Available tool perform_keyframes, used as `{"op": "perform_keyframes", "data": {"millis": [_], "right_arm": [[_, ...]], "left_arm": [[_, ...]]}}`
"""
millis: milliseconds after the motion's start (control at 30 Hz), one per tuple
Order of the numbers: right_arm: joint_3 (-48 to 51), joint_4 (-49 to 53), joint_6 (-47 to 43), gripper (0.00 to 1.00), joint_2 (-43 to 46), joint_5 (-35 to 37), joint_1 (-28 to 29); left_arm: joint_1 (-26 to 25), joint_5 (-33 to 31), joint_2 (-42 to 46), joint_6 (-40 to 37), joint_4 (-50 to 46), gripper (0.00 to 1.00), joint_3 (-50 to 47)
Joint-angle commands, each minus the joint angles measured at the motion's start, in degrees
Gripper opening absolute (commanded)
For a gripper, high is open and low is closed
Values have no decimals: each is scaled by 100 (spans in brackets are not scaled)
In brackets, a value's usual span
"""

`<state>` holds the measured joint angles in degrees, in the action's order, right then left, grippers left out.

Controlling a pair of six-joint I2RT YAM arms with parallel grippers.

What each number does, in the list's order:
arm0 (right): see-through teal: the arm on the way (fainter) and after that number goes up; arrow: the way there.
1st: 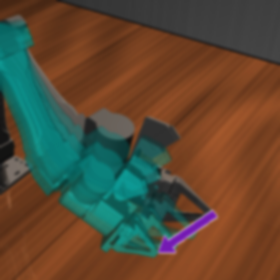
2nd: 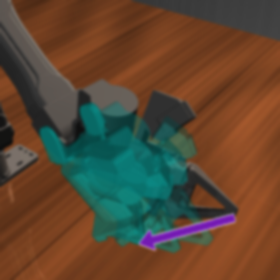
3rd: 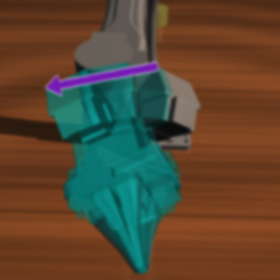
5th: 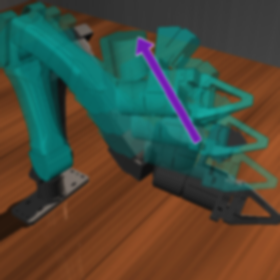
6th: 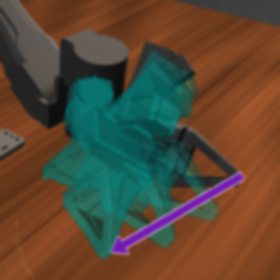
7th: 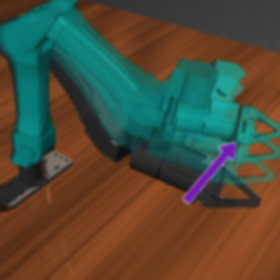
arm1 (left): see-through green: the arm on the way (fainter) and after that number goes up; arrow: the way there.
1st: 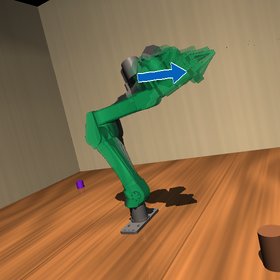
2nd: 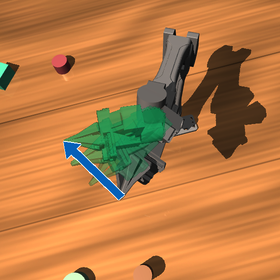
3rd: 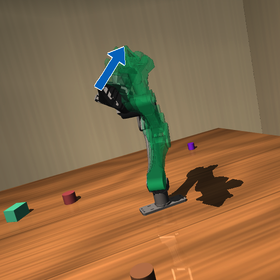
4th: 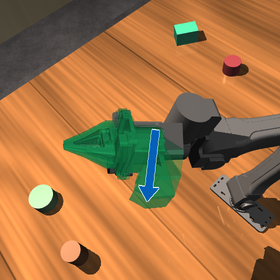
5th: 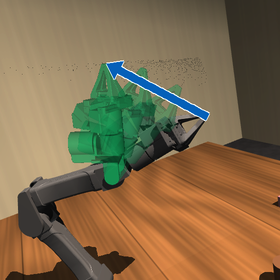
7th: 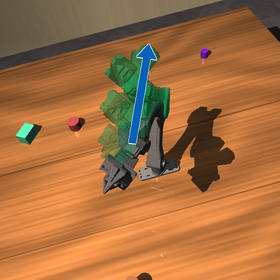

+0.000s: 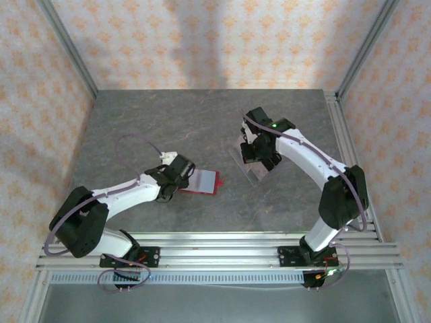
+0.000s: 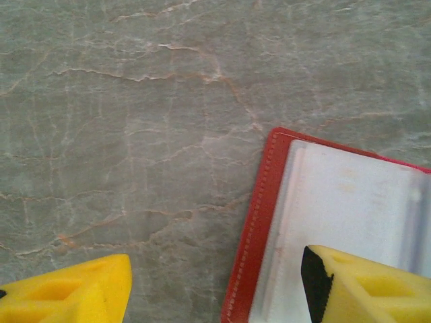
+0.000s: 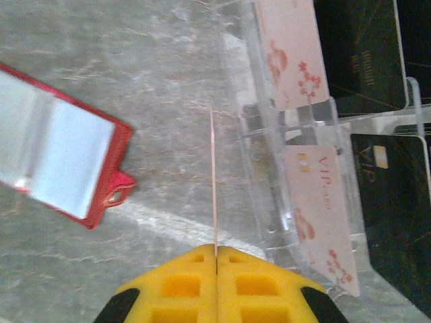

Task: Put the credit cards into the card holder
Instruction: Pick up the credit card from the storage box, then rotate the card holder at the center of the table.

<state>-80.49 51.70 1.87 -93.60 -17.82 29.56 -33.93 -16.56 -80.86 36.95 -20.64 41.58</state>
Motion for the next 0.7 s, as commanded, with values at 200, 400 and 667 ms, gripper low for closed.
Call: {"op": "perform_keyframes", "data": {"millis": [200, 400, 667], "right_arm": [[457, -863, 748, 0, 539, -1109, 6], [839, -1317, 996, 0, 677, -1362, 41], [1233, -1773, 1196, 0, 765, -1517, 59]], "left_arm": [[412, -400, -318, -100, -593, 69, 221], [554, -412, -615, -118, -651, 69, 316], [536, -62, -778, -162, -455, 68, 282]]}}
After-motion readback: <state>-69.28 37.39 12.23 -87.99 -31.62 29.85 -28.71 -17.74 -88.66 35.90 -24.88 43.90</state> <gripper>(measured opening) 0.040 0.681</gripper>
